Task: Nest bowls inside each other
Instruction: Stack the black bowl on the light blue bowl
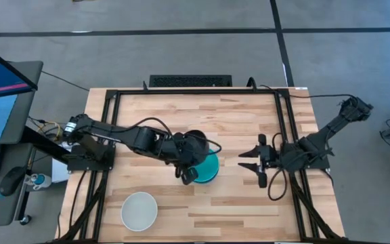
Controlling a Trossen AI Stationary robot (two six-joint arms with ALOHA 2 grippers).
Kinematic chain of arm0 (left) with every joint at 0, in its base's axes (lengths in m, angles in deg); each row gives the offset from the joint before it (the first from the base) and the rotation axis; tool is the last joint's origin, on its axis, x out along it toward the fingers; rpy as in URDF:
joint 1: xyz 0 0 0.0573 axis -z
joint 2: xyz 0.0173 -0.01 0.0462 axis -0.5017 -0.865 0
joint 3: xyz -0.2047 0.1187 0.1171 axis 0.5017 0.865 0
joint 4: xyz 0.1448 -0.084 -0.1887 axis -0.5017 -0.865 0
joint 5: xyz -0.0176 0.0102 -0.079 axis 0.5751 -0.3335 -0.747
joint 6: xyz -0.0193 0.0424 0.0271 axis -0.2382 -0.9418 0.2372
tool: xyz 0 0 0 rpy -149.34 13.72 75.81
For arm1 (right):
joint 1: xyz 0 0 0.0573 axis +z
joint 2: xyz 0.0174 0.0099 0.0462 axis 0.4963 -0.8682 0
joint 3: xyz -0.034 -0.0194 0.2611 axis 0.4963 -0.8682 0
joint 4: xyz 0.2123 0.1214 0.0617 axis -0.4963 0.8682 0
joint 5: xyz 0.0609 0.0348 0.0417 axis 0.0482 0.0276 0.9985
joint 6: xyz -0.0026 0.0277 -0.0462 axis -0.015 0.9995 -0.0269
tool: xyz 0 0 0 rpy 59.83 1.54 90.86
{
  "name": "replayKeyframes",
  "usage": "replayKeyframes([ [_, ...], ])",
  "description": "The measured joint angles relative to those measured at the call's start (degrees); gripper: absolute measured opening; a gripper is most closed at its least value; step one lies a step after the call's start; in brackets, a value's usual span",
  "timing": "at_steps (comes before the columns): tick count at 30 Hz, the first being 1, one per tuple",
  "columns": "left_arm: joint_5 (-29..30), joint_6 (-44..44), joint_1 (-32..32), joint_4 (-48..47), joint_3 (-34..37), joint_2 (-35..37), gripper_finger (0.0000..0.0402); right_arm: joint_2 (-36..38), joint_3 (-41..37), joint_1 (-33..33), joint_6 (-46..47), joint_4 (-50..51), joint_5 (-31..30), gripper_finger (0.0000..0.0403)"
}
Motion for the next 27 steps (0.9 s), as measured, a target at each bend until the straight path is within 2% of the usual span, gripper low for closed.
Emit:
replayKeyframes([
  [8, -1.92, -0.82, -0.94, 1.41, -1.88, -2.80, 0.0000, 2.26, -4.61, 1.30, 4.78, 0.44, -0.17, 0.0170],
  [27, -8.55, 1.28, -0.09, 0.53, -1.90, -11.54, 0.0000, 2.42, -6.02, 1.44, 5.74, -0.34, -1.13, 0.0170],
])
